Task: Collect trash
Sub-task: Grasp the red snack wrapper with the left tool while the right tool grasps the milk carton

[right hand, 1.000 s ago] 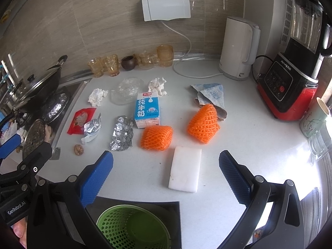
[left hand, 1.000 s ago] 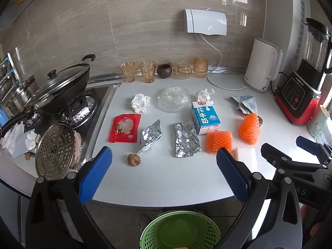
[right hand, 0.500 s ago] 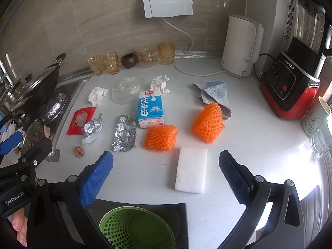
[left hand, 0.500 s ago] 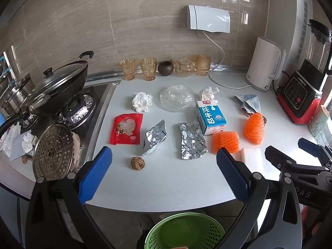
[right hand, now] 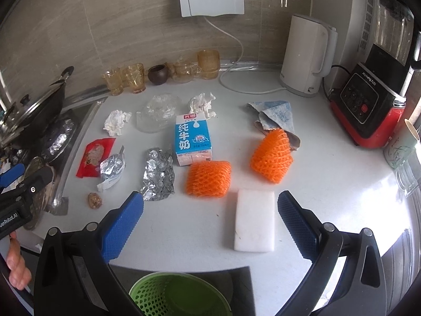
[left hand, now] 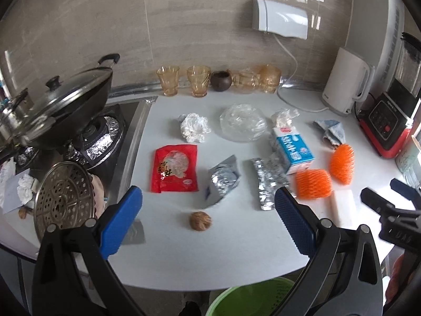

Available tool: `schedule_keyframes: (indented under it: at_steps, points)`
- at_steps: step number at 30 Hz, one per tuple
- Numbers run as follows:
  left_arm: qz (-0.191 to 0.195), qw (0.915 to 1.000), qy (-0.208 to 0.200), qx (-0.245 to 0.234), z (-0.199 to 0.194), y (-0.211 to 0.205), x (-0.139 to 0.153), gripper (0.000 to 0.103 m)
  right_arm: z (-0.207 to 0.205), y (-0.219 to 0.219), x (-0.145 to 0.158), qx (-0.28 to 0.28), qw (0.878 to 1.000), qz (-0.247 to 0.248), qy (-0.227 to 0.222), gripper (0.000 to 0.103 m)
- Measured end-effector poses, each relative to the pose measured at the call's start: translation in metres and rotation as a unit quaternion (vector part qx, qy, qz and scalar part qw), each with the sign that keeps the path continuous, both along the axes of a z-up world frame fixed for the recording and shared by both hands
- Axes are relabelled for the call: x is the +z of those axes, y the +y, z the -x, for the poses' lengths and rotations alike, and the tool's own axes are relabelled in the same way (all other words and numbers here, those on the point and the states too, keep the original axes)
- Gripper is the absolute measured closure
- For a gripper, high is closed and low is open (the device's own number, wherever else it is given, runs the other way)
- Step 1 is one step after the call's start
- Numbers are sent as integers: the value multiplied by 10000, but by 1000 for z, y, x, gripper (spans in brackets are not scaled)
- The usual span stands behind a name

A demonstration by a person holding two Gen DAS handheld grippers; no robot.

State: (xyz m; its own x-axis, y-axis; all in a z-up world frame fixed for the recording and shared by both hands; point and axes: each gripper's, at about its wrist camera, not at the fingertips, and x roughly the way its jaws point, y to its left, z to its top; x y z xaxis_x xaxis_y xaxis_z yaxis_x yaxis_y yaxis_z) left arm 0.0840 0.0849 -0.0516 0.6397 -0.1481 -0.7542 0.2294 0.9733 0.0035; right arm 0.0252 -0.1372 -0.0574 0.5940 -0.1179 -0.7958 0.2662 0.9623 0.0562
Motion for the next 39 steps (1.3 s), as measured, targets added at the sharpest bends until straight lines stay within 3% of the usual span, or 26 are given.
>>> schedule_keyframes:
  at_steps: [5, 13, 17, 27, 31, 36, 39]
  points:
    - [-137, 9997, 167, -127, -34, 20, -25, 6, -27, 7, -17, -100, 9999, 35, 59, 2]
    - [-25, 9977, 637, -239, -101, 42, -74, 6, -61, 14, -41, -243, 9992, 177, 257, 2]
    - [154, 9952, 913, -318, -131, 42, -96, 6, -72, 16, -49, -341, 9988, 126, 315, 2]
    - [-111, 9910, 1290, -345, -172, 24, -138, 7, -92, 19, -60, -538, 9975, 106, 453, 2]
    - [-147, 9888, 1459, -275, -179, 26, -149, 17, -105, 15, -64, -569, 9970, 108, 506, 2]
    - [-223, 9901, 1356, -277, -183, 26, -146, 28, -119, 5, -71, -625, 9964, 7, 577, 2]
    - [-224, 9907, 1314, -281, -184, 29, -144, 40, -127, 1, -74, -636, 9961, -5, 617, 2]
